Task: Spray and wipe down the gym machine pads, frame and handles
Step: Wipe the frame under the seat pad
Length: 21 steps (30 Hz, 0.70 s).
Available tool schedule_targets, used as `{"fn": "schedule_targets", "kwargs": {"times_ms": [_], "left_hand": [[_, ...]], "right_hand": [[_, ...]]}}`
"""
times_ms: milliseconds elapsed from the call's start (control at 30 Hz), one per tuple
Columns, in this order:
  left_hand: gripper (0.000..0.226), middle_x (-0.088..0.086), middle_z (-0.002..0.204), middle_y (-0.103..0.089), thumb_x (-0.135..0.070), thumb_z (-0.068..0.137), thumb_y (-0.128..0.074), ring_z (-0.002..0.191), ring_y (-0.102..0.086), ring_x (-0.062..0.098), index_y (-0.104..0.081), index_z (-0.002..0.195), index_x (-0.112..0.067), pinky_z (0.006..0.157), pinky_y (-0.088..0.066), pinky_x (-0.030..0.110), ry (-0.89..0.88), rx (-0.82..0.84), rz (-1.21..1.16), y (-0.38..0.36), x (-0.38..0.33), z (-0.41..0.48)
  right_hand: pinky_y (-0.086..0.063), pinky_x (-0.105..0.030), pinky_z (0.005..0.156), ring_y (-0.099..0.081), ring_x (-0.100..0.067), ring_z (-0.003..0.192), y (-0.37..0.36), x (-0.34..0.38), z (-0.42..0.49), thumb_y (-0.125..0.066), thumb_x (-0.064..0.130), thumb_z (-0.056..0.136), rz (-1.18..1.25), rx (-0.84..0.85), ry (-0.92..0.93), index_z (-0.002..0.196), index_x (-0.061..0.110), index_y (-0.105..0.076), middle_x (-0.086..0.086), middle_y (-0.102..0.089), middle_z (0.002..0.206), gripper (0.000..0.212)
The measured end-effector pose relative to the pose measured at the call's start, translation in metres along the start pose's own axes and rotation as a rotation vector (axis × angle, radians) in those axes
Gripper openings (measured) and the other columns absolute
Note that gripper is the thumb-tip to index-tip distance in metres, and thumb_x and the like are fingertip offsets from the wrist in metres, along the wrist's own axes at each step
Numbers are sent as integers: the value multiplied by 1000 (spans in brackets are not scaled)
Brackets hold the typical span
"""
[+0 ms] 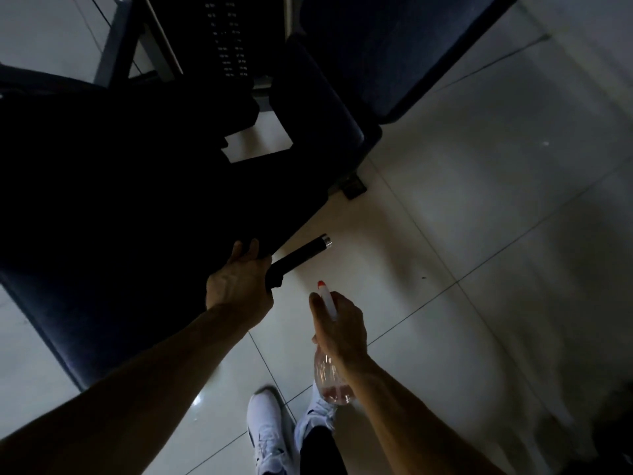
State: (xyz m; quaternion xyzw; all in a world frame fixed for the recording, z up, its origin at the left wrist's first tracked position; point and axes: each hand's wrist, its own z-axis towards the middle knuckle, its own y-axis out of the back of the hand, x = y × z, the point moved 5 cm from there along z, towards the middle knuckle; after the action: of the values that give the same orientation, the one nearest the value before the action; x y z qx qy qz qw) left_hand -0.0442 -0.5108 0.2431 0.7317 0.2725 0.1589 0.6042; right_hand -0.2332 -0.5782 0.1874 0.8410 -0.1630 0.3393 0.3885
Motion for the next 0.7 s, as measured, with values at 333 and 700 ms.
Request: {"fn": "schedule_targets", "kwargs": {"times_ms": [333, 700], "left_hand": [[19, -10, 76, -69, -37, 92, -63, 65, -65, 6, -57, 76, -29, 61, -56, 28, 84, 295, -547, -37, -82, -4], [26, 13, 77, -75, -20, 82, -85, 71, -74, 27, -72, 94, -2, 78, -62, 40, 739, 575, -1213, -216, -154, 27]], "right_hand": [[-63, -32, 59, -68, -26, 73, 52, -27, 10, -73, 26, 86, 269, -63, 100, 121, 21, -40, 5, -59, 95, 49], [-61, -37, 69, -69, -9, 84, 90, -212, 78, -71, 34, 94, -82, -375, 71, 97, 19, -72, 9, -75, 97, 16]]}}
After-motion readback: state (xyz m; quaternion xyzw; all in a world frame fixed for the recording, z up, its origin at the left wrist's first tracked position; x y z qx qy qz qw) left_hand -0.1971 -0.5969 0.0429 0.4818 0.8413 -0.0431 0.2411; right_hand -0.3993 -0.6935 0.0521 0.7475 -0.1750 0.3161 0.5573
